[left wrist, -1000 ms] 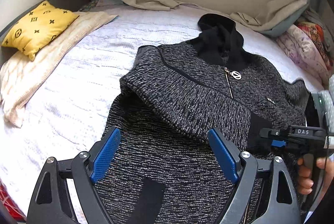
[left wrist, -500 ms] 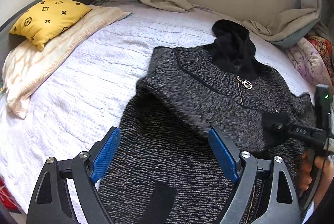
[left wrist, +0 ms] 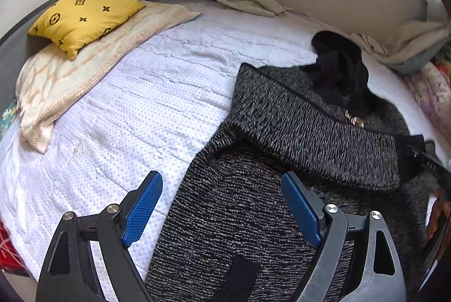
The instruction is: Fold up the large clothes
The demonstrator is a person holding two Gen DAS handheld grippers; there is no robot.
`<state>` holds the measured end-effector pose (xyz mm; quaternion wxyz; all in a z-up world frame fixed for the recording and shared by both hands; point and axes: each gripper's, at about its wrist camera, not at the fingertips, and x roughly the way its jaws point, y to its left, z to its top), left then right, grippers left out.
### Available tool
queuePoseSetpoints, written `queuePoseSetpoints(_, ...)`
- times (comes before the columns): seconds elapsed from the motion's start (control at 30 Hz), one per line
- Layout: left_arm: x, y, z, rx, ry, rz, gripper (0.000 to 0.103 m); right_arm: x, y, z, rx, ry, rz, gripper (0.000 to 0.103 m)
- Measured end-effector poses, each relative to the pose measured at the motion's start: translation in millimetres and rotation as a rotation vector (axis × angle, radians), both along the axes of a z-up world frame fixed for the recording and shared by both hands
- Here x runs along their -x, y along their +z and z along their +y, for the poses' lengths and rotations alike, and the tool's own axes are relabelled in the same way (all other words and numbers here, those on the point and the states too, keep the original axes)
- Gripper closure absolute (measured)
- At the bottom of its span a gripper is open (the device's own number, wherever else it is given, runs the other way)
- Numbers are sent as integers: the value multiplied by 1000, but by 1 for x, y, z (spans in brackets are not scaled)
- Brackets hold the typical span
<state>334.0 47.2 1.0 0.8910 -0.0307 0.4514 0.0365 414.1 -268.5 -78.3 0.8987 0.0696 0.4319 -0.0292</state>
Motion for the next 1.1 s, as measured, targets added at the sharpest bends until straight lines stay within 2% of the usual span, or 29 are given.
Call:
queuePoseSetpoints(0.23, 3, -14, -25, -37, -76, 21, 14, -2, 12, 4, 145, -10, -67, 98)
queuePoseSetpoints(0.33, 3, -22, -38, -74, -106, 33, 14, -4, 8, 0, 147, -13, -61, 97)
queuePoseSetpoints(0.43, 2, -31, -50, -100, -140, 60, 14, -9, -15, -10, 118, -37, 4, 95)
queuePoseSetpoints(0.53, 5, -32, -59, -109, -174, 59, 14, -10, -29, -20, 111, -67, 41, 89)
queuePoseSetpoints(0.63, 9, -33, -65, -119, -200, 57, 14, -7, -25, -32, 109, -110, 53, 83)
queuePoseSetpoints(0.77, 12, -37, -69, -136, -218, 71, 14, 10, -1, -40, 47, -143, 13, 70)
queuePoseSetpoints(0.83, 12, -37, -70, -129, -218, 76, 14, 17, 8, -36, 6, -124, 12, 70)
queuePoseSetpoints(0.97, 14, -31, -69, -113, -219, 67, 14, 23, 4, -37, -139, -115, 61, 69)
queuePoseSetpoints(1.1, 17, -24, -66, -102, -218, 53, 14, 27, -8, -53, -191, -179, 88, 65)
